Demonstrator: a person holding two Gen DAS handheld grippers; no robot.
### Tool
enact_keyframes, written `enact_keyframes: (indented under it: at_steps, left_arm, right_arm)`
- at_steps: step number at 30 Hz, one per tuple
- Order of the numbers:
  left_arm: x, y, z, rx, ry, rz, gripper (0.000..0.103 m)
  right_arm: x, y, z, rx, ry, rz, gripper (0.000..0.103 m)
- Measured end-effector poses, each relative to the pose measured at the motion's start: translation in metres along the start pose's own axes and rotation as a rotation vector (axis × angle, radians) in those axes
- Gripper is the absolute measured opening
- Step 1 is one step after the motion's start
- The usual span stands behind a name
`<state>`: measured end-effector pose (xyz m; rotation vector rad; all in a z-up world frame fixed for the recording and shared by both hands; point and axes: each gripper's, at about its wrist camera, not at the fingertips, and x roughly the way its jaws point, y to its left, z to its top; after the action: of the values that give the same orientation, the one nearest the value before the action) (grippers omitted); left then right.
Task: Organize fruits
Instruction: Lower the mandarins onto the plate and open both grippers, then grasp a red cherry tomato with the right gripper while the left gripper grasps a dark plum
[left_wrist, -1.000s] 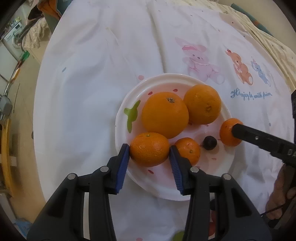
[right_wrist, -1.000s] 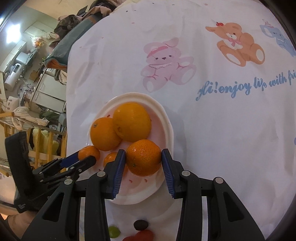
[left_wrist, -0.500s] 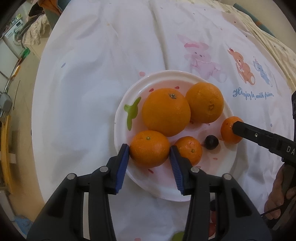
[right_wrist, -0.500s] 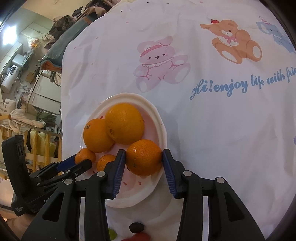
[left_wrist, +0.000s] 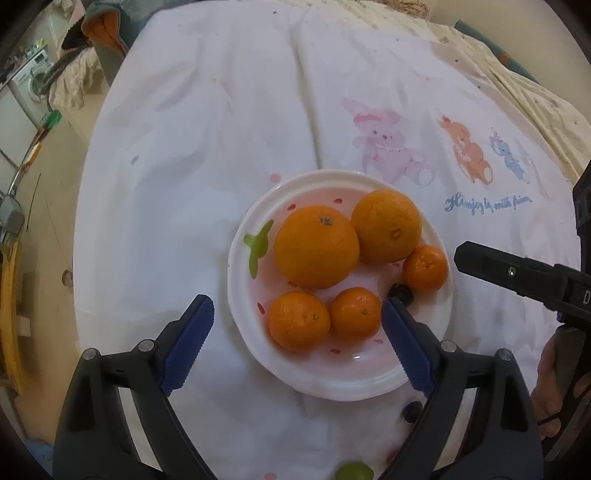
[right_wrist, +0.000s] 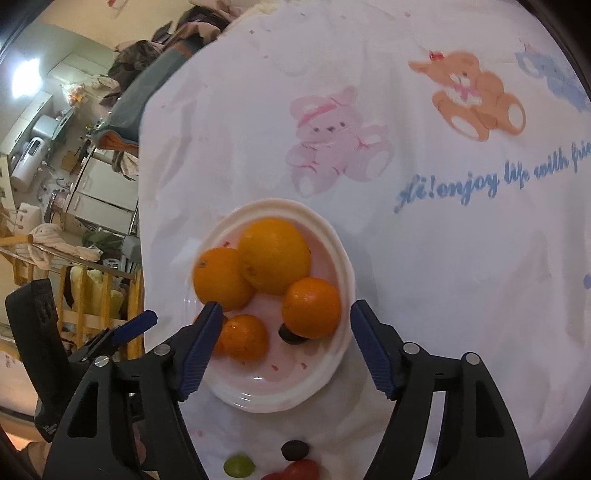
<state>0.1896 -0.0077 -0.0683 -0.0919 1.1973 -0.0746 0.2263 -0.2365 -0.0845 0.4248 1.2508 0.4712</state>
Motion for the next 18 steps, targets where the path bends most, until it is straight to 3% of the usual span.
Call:
enact_keyframes:
  at_steps: [9, 18]
  left_arm:
    - [-0.027, -0.001, -0.008, -0.017, -0.060, -0.013, 0.090]
    - [-0.059, 0.006, -0.021, -0.044, -0.129, -0.002, 0.090]
  right_arm:
    - [-0.028, 0.018, -0.009, -0.058, -0.040, -0.041, 0.086]
    - [-0.064, 0.023, -0.029, -0.025, -0.092, -0.030, 0.087]
